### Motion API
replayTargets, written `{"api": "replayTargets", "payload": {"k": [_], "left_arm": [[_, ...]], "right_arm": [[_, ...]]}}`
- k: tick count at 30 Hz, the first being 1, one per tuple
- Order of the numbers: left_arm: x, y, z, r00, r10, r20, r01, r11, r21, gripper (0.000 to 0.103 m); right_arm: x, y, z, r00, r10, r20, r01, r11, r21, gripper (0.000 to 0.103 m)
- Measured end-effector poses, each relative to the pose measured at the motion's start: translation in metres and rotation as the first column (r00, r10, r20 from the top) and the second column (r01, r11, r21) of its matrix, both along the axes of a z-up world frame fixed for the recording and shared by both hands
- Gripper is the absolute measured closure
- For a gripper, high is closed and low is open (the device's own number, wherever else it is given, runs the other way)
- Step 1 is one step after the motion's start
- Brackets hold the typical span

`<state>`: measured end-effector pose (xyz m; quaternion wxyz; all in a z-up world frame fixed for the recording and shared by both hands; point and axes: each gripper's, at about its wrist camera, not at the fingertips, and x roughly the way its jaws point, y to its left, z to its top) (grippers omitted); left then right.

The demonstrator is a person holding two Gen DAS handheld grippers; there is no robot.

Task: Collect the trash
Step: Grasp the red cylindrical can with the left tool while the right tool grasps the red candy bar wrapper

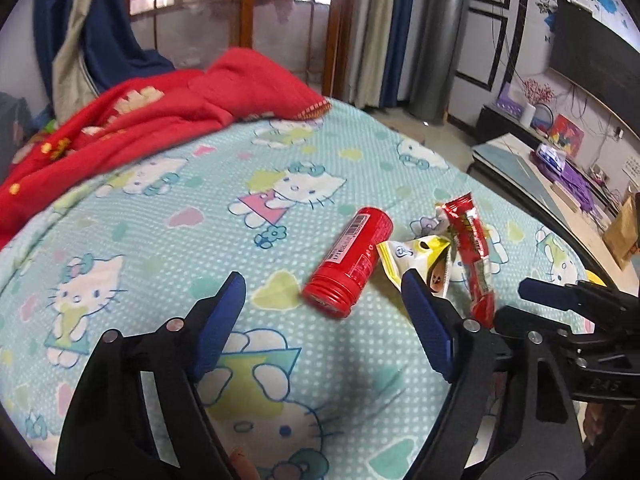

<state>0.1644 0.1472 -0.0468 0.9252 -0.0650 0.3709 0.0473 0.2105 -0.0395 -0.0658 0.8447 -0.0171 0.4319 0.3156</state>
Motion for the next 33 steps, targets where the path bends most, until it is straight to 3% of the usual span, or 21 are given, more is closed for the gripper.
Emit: {"api": "replayTargets", "payload": {"k": [5, 7, 9, 12, 13, 15, 17, 23, 33], "left_arm": [[0.022, 0.006, -0.014, 0.997, -0.037, -0.07, 0.039, 0.999, 0.02, 0.032], [0.029, 0.005, -0.016, 0.995, -0.054, -0.081, 0.056, 0.998, 0.024, 0.04], [0.035, 0.003, -0.018, 0.993, -0.075, -0.09, 0.078, 0.997, 0.022, 0.041], [0.041, 0.002, -0.025, 0.99, -0.093, -0.106, 0.093, 0.996, -0.008, 0.044], [0.043, 0.002, -0.027, 0.989, -0.095, -0.11, 0.094, 0.995, -0.014, 0.048], [0.044, 0.001, -0.032, 0.988, -0.104, -0.119, 0.1, 0.994, -0.034, 0.056], [0.042, 0.0, -0.038, 0.987, -0.107, -0.117, 0.101, 0.993, -0.059, 0.065], [0.03, -0.003, -0.038, 0.99, -0.092, -0.104, 0.087, 0.995, -0.048, 0.073], [-0.007, 0.0, -0.024, 0.998, -0.052, -0.033, 0.047, 0.989, -0.143, 0.077]], "right_arm": [[0.012, 0.012, -0.01, 0.999, -0.008, -0.037, 0.008, 1.0, -0.02, 0.048], [0.015, 0.014, -0.013, 0.999, -0.012, -0.051, 0.011, 1.0, -0.016, 0.05], [0.017, 0.016, -0.016, 0.998, -0.016, -0.059, 0.014, 1.0, -0.025, 0.056], [0.018, 0.018, -0.02, 0.998, -0.019, -0.064, 0.017, 0.999, -0.032, 0.073], [0.018, 0.018, -0.02, 0.998, -0.017, -0.059, 0.015, 0.999, -0.035, 0.08], [0.015, 0.015, -0.02, 0.999, -0.013, -0.052, 0.011, 0.999, -0.035, 0.083], [0.011, 0.01, -0.02, 0.999, -0.013, -0.048, 0.012, 1.0, -0.023, 0.085], [0.0, -0.005, -0.018, 0.999, -0.028, -0.042, 0.028, 1.0, 0.01, 0.086], [-0.02, -0.026, -0.004, 0.999, -0.042, 0.012, 0.041, 0.998, 0.055, 0.087]]}}
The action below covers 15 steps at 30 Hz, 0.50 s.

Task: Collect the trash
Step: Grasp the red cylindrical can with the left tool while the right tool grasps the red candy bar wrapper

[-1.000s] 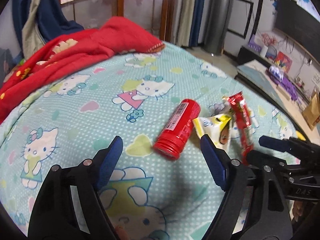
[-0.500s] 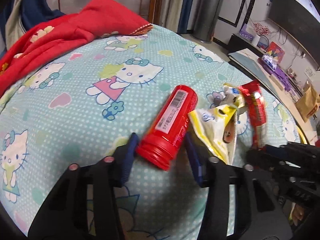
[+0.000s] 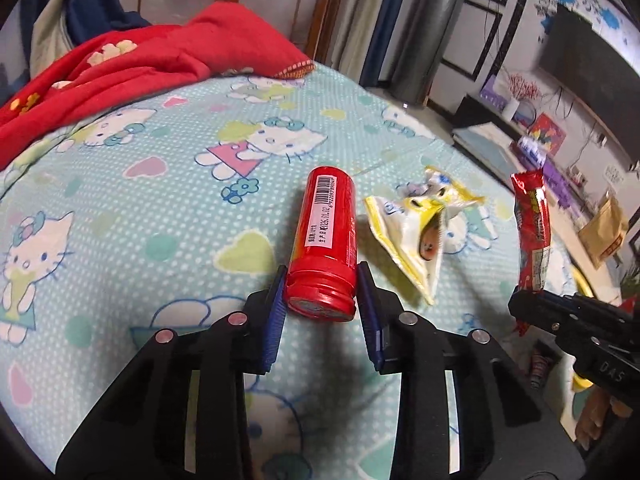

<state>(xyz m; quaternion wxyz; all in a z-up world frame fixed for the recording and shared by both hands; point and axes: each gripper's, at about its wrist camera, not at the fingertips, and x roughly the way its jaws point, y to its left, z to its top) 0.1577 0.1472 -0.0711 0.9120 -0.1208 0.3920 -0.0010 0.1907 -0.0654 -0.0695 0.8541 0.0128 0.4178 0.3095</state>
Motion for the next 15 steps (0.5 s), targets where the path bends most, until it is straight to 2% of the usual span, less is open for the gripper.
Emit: {"api": "replayTargets", "payload": {"k": [4, 9, 15], "left_arm": [[-0.012, -0.003, 0.012, 0.999, 0.002, 0.04, 0.0, 0.999, -0.044, 0.077], [-0.019, -0.017, 0.03, 0.996, -0.017, 0.09, 0.022, 0.998, -0.053, 0.077], [-0.027, -0.047, 0.053, 0.985, -0.089, 0.15, 0.097, 0.994, -0.048, 0.077]], "right_arm": [[-0.008, -0.015, 0.01, 0.999, -0.016, 0.028, 0.016, 1.0, 0.019, 0.087], [-0.012, -0.034, 0.02, 0.998, -0.045, 0.047, 0.043, 0.998, 0.045, 0.088], [-0.015, -0.059, 0.031, 0.994, -0.084, 0.071, 0.079, 0.995, 0.068, 0.088]]}}
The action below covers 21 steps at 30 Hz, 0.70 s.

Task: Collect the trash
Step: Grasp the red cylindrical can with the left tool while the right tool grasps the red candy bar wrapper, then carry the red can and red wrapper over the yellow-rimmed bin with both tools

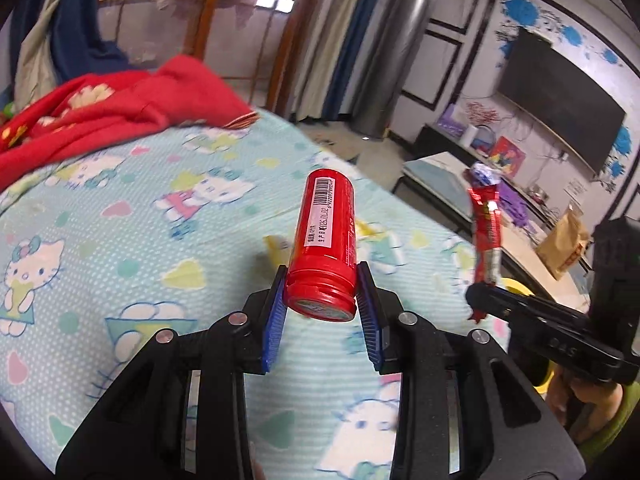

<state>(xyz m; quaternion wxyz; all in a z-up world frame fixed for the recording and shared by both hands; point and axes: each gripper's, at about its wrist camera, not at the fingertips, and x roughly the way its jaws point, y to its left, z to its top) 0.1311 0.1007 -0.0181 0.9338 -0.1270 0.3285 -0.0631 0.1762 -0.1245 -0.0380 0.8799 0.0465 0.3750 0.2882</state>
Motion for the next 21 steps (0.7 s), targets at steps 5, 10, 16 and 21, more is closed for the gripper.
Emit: {"api": "replayTargets", "payload": {"k": [5, 10, 16, 21], "left_arm": [[-0.002, -0.025, 0.01, 0.998, -0.058, 0.027, 0.057, 0.998, 0.013, 0.077], [-0.003, -0.042, 0.014, 0.994, -0.099, 0.039, 0.099, 0.995, 0.002, 0.077], [-0.003, -0.065, 0.018, 0.986, -0.158, 0.052, 0.158, 0.987, 0.004, 0.077], [-0.004, -0.087, 0.018, 0.977, -0.206, 0.06, 0.205, 0.979, 0.018, 0.077]], "right_arm": [[-0.001, -0.025, 0.007, 0.999, -0.05, 0.012, 0.05, 0.999, 0.005, 0.088], [0.002, -0.045, 0.016, 0.996, -0.086, 0.039, 0.086, 0.996, -0.009, 0.088], [-0.001, -0.067, 0.024, 0.991, -0.114, 0.067, 0.116, 0.993, -0.032, 0.088], [-0.004, -0.086, 0.026, 0.986, -0.147, 0.078, 0.15, 0.988, -0.039, 0.088]]}}
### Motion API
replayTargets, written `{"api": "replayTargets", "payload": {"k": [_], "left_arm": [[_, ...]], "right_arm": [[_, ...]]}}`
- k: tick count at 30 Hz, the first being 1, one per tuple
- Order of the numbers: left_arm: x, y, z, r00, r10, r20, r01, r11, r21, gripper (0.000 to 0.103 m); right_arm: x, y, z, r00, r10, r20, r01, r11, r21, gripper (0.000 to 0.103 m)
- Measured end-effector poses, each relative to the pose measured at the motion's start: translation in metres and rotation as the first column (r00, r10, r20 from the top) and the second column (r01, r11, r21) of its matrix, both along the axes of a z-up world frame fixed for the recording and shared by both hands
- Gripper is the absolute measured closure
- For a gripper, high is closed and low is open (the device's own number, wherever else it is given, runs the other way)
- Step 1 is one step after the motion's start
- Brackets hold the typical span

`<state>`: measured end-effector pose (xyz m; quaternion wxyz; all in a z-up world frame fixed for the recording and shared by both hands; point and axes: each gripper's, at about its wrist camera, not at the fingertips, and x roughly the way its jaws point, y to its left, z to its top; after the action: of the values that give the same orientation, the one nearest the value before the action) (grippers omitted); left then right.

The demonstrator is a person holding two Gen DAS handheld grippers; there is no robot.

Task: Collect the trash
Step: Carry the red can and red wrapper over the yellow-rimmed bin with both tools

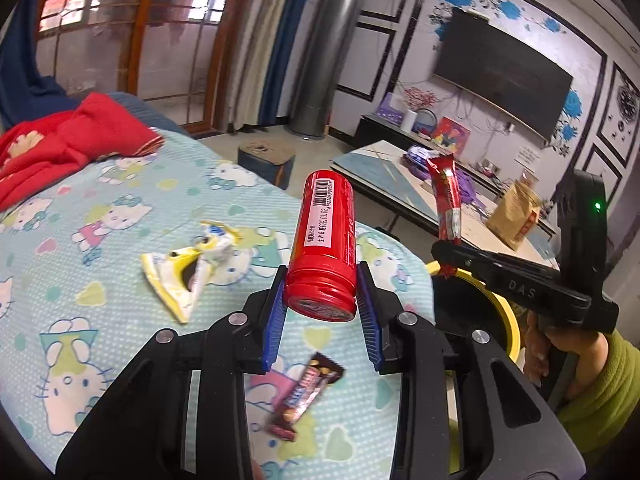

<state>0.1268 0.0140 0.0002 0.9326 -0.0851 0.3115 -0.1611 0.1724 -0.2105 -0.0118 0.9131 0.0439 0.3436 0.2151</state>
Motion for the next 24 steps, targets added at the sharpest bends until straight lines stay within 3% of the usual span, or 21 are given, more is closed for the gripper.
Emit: {"api": "replayTargets", "payload": {"k": [24], "left_arm": [[-0.003, -0.08, -0.008, 0.982, -0.186, -0.005, 0.186, 0.982, 0.022, 0.077]], "right_arm": [[-0.025, -0.093, -0.011, 0.99, -0.142, 0.005, 0.142, 0.989, -0.037, 0.088]]}}
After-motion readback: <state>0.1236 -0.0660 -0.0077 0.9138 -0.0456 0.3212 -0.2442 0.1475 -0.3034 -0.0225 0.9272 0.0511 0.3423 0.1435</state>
